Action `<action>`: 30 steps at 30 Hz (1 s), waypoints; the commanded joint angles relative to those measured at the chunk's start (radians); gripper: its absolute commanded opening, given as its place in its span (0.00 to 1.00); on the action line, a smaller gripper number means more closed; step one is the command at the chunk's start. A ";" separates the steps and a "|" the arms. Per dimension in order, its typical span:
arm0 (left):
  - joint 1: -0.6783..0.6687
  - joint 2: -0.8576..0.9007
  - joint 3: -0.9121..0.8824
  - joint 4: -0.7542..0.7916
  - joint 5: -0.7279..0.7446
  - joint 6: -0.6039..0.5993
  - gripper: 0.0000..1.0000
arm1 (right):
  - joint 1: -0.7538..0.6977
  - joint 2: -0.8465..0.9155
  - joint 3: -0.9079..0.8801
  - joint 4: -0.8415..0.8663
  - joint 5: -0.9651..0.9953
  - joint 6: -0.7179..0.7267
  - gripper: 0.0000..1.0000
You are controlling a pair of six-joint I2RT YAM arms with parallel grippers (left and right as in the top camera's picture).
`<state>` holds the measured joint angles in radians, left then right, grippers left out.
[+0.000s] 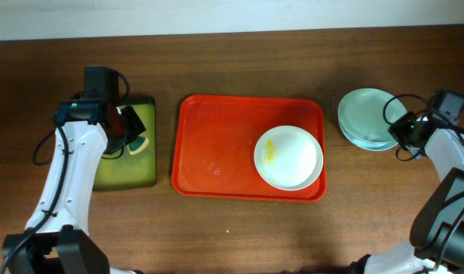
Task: Clean dirty plates on tray and stack at the side
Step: 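Reach the right gripper to the white plate rim and grip it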
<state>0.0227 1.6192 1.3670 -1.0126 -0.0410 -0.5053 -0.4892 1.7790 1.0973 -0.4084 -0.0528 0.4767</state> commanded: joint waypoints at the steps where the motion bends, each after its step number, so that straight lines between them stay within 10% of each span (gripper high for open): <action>1: -0.003 -0.015 0.004 0.001 -0.004 0.009 0.00 | -0.024 0.000 0.001 0.034 -0.015 0.006 0.31; 4: -0.003 -0.015 0.004 0.000 -0.003 0.009 0.00 | -0.023 0.000 0.002 0.046 -0.016 -0.027 0.70; 17: -0.078 -0.015 -0.055 0.053 0.076 0.124 0.00 | 0.224 -0.500 0.002 -0.348 -0.238 -0.183 0.74; 20: -0.148 -0.015 -0.090 0.080 0.097 0.164 0.00 | 0.393 -0.468 0.001 -0.413 -0.135 -0.211 0.99; 27: -0.199 -0.015 -0.091 0.087 0.097 0.187 0.00 | 0.528 -0.199 0.001 -0.452 0.029 -0.101 0.73; 30: -0.200 -0.015 -0.091 0.089 0.097 0.187 0.00 | 0.529 -0.078 0.001 -0.433 -0.011 -0.103 0.30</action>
<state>-0.1776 1.6192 1.2808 -0.9298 0.0460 -0.3386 0.0345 1.6131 1.0977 -0.8497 -0.0818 0.3470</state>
